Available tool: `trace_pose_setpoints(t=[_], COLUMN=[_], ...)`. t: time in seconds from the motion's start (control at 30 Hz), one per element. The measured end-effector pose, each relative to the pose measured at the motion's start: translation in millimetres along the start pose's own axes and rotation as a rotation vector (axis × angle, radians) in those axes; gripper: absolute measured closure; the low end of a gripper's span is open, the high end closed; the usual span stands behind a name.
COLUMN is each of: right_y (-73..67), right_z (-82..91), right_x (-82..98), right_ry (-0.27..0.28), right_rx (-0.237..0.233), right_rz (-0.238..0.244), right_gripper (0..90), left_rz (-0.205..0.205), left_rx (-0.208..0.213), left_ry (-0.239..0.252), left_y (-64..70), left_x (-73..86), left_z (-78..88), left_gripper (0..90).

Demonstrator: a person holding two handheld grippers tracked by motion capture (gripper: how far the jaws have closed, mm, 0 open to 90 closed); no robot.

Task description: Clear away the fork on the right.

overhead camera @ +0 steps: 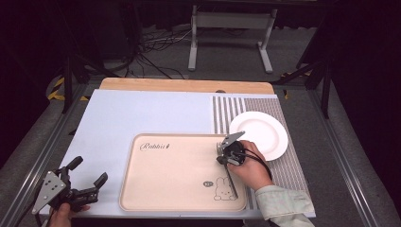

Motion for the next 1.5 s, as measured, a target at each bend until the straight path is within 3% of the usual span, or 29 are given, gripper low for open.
trace_pose_setpoints(t=[0.53, 1.5], right_y=[7.9, 10.6], right_z=[7.0, 14.2], right_x=[10.5, 18.4], right_ry=[0.01, 0.019], right_rx=[0.03, 0.051], right_rz=[-0.06, -0.111], right_gripper=[90.0, 90.0], left_rz=[0.0, -0.003], left_rx=[0.002, 0.0], left_ry=[-0.003, -0.001], left_y=[0.4, 0.1], left_x=[0.2, -0.2], left_z=[0.1, 0.0], left_gripper=[1.0, 0.9])
Point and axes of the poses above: each handheld gripper's, and its own axes: z roughly backward along the jaws, x roughly out of its underside, y roughly to its right, the point moved 6 cm from there along -z, roughly forward along the jaws, and after that the axes turned 3 degrees about -x, right-handed, at the moved point
